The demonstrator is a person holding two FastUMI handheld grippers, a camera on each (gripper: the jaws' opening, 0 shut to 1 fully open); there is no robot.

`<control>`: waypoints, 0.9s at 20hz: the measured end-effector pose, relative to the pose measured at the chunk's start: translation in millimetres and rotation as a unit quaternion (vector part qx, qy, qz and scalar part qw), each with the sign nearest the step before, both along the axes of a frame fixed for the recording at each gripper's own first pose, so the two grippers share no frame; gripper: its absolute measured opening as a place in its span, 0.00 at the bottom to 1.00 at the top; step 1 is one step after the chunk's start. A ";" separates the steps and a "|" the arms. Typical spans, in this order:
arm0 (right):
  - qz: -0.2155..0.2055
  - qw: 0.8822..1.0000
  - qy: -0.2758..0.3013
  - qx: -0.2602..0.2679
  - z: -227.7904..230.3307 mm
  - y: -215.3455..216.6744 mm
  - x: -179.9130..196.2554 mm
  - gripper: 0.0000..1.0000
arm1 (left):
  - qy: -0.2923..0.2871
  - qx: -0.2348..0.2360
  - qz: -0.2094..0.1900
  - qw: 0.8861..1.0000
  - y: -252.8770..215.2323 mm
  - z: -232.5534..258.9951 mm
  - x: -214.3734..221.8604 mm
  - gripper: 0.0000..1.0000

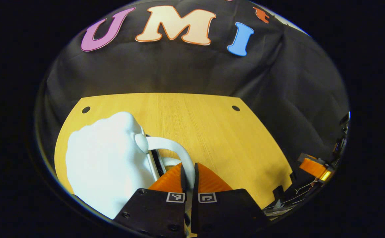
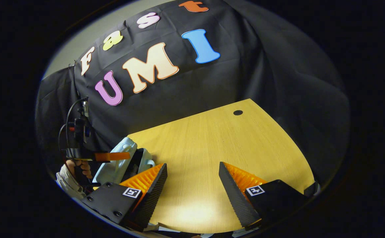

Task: First open the suitcase, pack the skin care products into it, and then close the suitcase.

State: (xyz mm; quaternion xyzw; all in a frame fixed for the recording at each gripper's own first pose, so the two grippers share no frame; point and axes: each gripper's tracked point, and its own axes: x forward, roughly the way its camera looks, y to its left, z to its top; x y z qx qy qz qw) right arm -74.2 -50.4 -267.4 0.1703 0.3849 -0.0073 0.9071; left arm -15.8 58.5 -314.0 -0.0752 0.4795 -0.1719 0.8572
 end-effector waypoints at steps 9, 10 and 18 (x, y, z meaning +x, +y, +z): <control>-0.004 1.000 0.005 -0.005 1.4 -13.3 -5.4 0.99 | 0.021 0.051 -0.005 0.998 -17.7 -47.7 -12.1 0.02; 0.000 1.000 0.004 -0.005 2.1 -11.6 -3.7 0.99 | 0.021 0.053 -0.001 0.998 -18.2 -51.8 -12.0 0.04; 0.018 0.999 -0.032 -0.012 19.2 3.0 17.5 0.99 | -0.115 0.031 0.045 0.992 -34.7 22.2 6.9 0.95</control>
